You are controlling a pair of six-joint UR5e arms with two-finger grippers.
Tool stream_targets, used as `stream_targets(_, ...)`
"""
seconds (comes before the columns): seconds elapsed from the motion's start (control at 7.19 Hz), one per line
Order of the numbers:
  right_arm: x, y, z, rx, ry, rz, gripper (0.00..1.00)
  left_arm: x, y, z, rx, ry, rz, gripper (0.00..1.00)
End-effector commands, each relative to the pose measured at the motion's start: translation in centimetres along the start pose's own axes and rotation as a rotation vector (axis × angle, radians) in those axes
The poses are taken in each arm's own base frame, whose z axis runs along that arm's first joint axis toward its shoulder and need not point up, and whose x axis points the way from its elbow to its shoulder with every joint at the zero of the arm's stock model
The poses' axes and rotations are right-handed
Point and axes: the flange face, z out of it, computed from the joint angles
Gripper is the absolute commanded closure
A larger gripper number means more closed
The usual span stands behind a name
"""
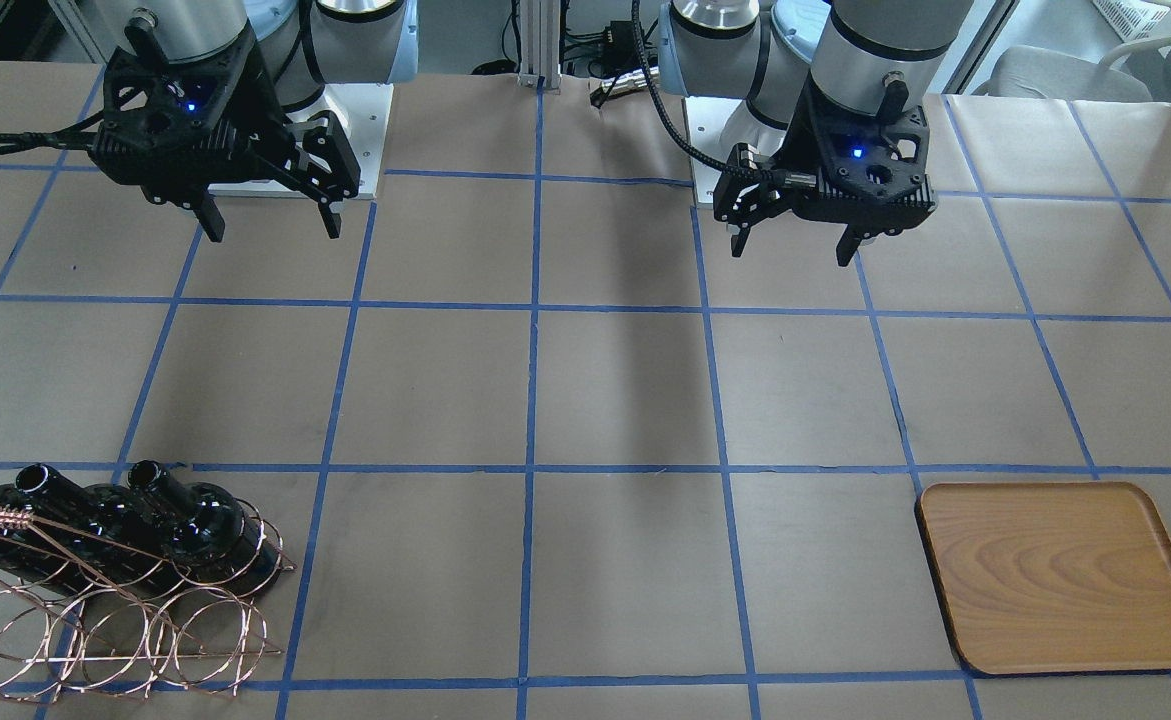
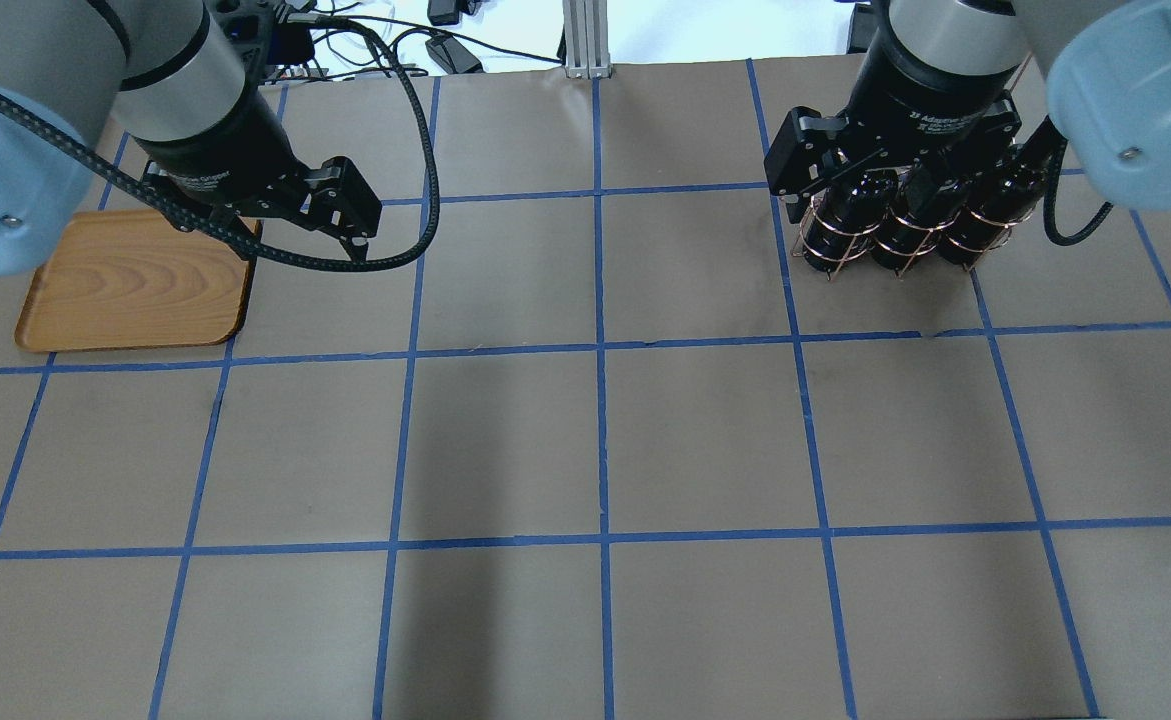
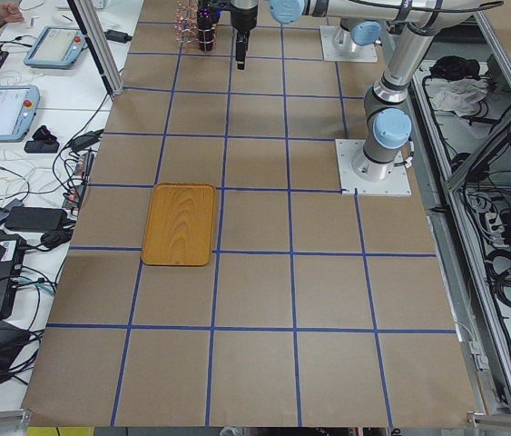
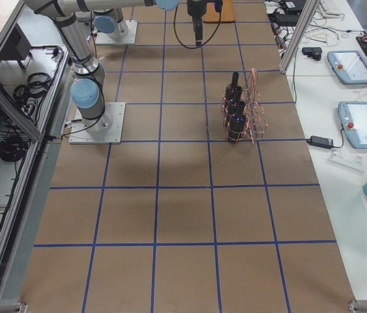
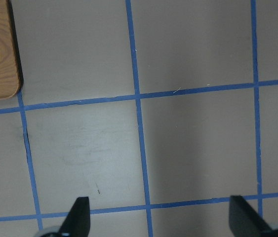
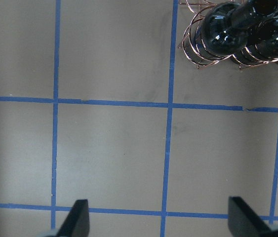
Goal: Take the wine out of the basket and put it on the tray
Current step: 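Lift the right gripper up off the wine rack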
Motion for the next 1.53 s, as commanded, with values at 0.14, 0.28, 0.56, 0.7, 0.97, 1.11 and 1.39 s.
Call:
stream_targets(0.14,0.0,-0.1,0.1,-0.002,0.001,0.0,0.0,0.0,0.1,0.1,-0.006,-0.001,0.0,0.0)
stream_targets(0.28,0.1,-0.3,0.4,-0.006,0.006,-0.012,0.0,0.0,0.0,0.1,-0.005,-0.001,0.0,0.0)
stream_targets(0.56,3.1,-2.1,1.0,-0.008,0.047,-0.042,0.0,-0.1,0.0,0.1,-0.005,-0.001,-0.002,0.0)
stream_targets(0.7,7.0,-3.9,1.5,-0.017,0.034,0.008,0.0,-0.2,0.0,0.2,-0.006,-0.001,-0.003,0.0)
stream_targets(0.97,13.7,-8.4,3.2,-0.042,0.037,-0.049,0.0,-0.4,0.0,0.1,-0.005,0.0,-0.007,0.0)
stream_targets(1.11,15.8,-10.8,4.7,-0.046,0.038,-0.075,0.0,-0.4,0.0,0.1,-0.005,-0.001,-0.007,0.0)
stream_targets(1.39,18.3,-13.9,7.0,-0.063,0.027,-0.085,0.0,-0.5,0.0,0.2,-0.006,0.0,-0.008,0.0)
